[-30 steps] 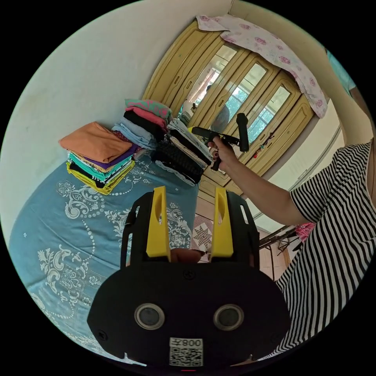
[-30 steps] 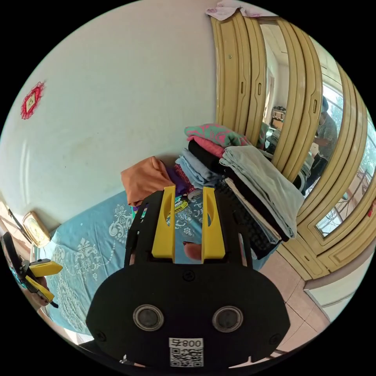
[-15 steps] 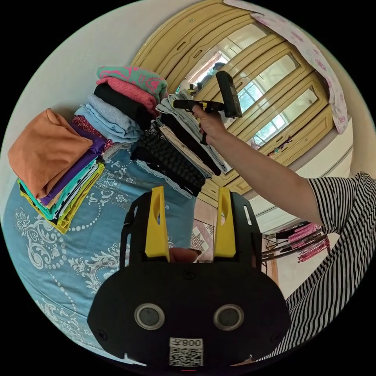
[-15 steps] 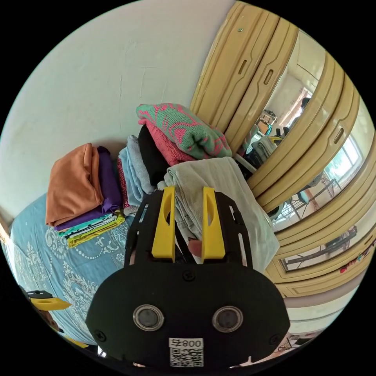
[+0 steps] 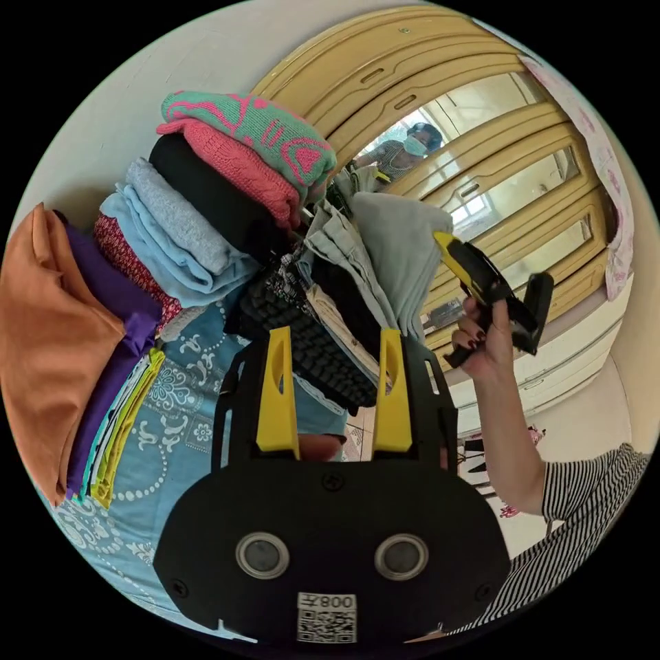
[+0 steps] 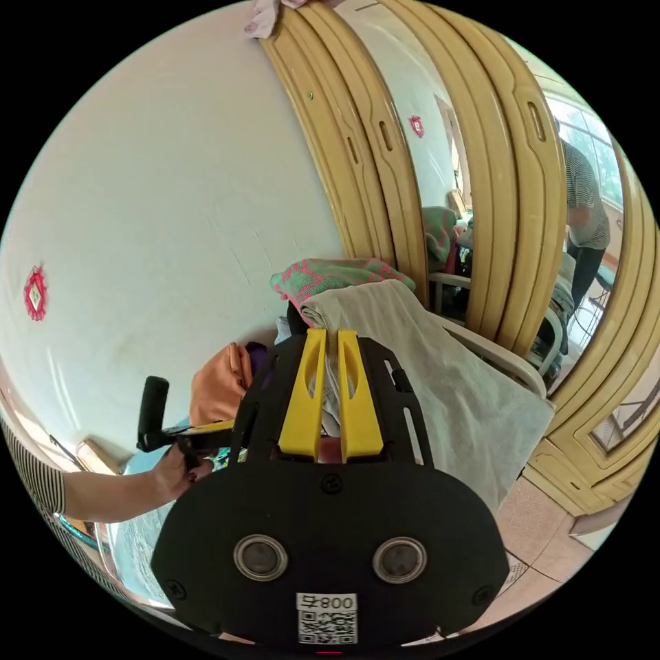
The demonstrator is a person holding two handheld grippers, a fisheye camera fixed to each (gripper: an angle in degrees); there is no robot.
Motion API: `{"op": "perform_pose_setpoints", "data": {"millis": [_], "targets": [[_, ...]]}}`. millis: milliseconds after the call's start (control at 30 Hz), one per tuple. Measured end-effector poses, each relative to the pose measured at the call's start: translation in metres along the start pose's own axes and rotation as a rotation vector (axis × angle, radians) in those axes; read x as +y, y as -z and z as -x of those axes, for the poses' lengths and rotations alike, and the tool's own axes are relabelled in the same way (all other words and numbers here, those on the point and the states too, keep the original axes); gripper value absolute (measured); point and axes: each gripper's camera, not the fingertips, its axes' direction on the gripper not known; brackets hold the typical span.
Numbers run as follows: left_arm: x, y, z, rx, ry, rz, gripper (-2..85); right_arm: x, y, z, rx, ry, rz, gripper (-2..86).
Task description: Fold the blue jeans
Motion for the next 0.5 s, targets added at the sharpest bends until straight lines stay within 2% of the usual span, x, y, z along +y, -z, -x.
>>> {"op": "perform_pose_setpoints", "data": {"millis": [167, 267, 367, 500], "targets": [[-0.058, -0.005, 0.033, 0.095, 0.142, -0.057, 16.8, 0.007, 0.035, -0.034, -0.074, -0.048, -0.036, 2.2], [-0.07, -0.006, 0.04, 0.061, 0.167, -0.013, 13.2, 0.012, 0.047, -0.048, -0.102, -0.08, -0.054, 2.1], [-0.07, 0.009, 0.039, 0.045, 0.148, 0.013, 8.1, 0.017, 0.058, -0.059, -0.125, -0.107, -0.065, 2.0], [-0.054, 0.051, 0.026, 0.092, 0.09, -0.025, 6.0, 0.019, 0.078, -0.064, -0.155, -0.116, -0.088, 1.9]]}}
